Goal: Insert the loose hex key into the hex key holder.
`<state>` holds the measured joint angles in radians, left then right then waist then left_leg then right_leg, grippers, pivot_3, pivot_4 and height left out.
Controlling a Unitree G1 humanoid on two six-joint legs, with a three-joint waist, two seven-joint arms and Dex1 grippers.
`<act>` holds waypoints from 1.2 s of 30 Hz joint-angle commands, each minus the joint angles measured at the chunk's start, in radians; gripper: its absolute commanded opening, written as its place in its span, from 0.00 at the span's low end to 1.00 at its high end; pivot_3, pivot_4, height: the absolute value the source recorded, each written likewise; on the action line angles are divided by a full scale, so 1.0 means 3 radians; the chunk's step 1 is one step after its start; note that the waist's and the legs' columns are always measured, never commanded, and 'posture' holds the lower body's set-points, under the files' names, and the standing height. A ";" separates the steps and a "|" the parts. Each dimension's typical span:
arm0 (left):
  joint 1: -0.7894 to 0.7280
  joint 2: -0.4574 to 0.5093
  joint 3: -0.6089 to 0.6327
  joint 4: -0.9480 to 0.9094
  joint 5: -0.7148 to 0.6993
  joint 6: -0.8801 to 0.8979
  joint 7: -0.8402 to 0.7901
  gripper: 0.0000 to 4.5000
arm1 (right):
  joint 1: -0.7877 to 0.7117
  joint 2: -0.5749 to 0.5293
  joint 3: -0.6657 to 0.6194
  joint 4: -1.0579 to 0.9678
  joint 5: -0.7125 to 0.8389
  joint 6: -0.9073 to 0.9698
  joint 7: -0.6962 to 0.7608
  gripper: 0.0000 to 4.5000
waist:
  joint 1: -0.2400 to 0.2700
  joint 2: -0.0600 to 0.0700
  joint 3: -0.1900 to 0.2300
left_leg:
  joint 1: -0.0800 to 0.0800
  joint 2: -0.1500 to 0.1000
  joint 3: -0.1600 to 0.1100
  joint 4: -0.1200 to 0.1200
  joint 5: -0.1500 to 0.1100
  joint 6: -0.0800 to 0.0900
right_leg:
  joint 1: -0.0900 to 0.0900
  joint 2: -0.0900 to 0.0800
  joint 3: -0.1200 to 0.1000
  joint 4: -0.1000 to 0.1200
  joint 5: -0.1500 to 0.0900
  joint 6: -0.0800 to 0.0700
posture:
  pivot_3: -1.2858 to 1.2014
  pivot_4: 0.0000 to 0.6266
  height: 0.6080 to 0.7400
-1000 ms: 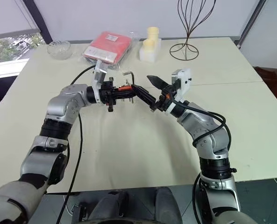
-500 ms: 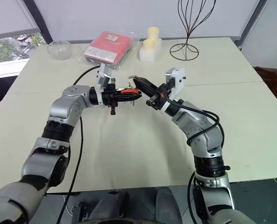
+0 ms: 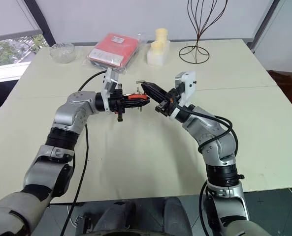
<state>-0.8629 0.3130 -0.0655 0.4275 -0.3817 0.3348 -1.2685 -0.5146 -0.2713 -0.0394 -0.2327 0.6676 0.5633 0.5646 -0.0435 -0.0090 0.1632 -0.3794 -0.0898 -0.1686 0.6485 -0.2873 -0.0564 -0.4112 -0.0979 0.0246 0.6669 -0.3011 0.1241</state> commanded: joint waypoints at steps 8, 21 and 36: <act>-0.0042 -0.0015 0.0000 -0.0012 0.0041 -0.0189 0.0033 0.00 | -0.0090 0.0030 0.0062 -0.0092 -0.0004 0.0045 -0.0017 0.99 | 0.0000 0.0000 0.0000 | 0.0000 0.0000 0.0000 0.0000 0.0000 0.0000 | 0.0000 0.0000 0.0000 0.0000 0.0000 0.0000 | 0.52 0.24 1.00; 0.0370 0.0079 0.0393 -0.0185 -0.0480 0.1102 0.0486 0.00 | 0.0541 -0.0690 0.0101 -0.0831 0.0428 0.0677 0.0375 0.99 | -0.0014 0.0000 0.0000 | -0.0001 0.0001 0.0001 0.0001 -0.0001 0.0003 | 0.0000 0.0000 0.0001 -0.0001 0.0000 0.0001 | 0.52 0.24 1.00; 0.0864 0.0174 0.0363 -0.0231 -0.0123 0.1524 0.1620 0.99 | 0.0548 -0.0529 0.0167 -0.0658 0.0210 0.0501 0.0272 1.00 | 0.0028 -0.0002 -0.0002 | 0.0006 0.0000 -0.0001 0.0008 -0.0001 0.0002 | 0.0009 0.0000 0.0001 0.0000 0.0002 0.0003 | 0.52 0.24 1.00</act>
<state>-0.6369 0.3309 0.0510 0.3635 -0.4952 0.8475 -0.8472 -0.3445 -0.4317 0.0273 -0.4160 0.7277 0.7326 0.6457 -0.0350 -0.0097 0.1627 -0.3760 -0.0897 -0.1684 0.6502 -0.2876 -0.0558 -0.4076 -0.0979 0.0251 0.6669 -0.3007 0.1250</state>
